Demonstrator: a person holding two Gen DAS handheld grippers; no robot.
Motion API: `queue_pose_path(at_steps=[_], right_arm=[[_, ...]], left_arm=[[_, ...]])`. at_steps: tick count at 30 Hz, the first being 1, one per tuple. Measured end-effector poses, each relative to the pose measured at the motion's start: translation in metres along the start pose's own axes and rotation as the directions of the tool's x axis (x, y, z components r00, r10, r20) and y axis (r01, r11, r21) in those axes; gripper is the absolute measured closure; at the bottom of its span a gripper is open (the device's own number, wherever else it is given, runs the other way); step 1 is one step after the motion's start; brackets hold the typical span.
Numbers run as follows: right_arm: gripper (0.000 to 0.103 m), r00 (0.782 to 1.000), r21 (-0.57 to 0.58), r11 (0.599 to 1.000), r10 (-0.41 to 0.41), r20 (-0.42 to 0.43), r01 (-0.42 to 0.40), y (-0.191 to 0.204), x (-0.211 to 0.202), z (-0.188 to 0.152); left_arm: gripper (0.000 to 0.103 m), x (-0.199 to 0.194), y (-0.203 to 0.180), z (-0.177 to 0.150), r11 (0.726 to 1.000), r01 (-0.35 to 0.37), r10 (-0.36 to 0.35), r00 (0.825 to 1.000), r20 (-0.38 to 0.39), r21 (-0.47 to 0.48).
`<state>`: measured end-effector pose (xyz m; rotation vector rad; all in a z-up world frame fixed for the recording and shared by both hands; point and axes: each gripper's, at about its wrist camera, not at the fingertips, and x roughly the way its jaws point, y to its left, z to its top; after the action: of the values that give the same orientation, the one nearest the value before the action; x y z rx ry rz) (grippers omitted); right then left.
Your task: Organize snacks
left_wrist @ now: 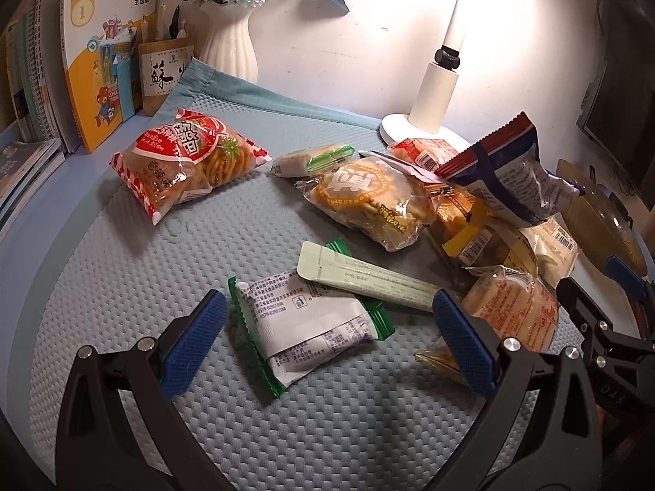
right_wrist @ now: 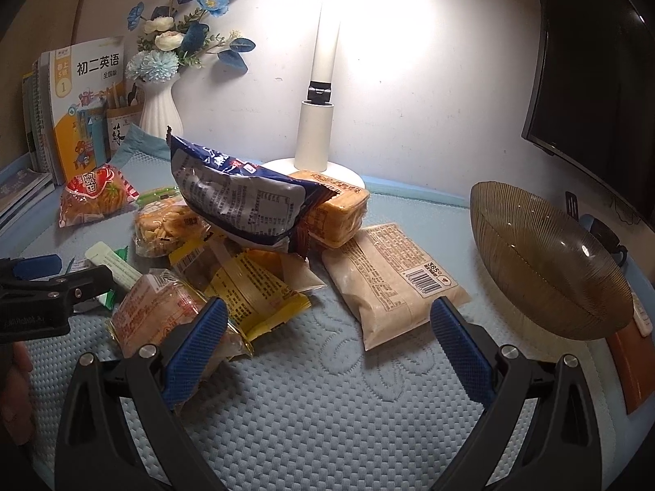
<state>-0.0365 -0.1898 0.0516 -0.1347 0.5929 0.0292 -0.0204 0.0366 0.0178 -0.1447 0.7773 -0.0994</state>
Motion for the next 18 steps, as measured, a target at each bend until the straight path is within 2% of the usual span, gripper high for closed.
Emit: queue_pose_path(at_steps=[13,16,18], right_arm=[[0.005,1.0,0.006,1.0,0.001,-0.006,-0.001,0.0,0.001,0.0],[0.005,1.0,0.007,1.0,0.002,-0.006,-0.002,0.0,0.001,0.0],[0.005,1.0,0.013,1.0,0.005,-0.008,-0.005,-0.001,0.001,0.0]], left_arm=[[0.003,0.0,0.002,0.002,1.0,-0.005,0.005,1.0,-0.002,-0.012],[0.003,-0.005,0.006,0.003,0.998,-0.048,0.049,0.999,0.011,-0.038],[0.003,-0.011,0.016,0.004,0.992,-0.086,0.087,0.996,0.011,-0.094]])
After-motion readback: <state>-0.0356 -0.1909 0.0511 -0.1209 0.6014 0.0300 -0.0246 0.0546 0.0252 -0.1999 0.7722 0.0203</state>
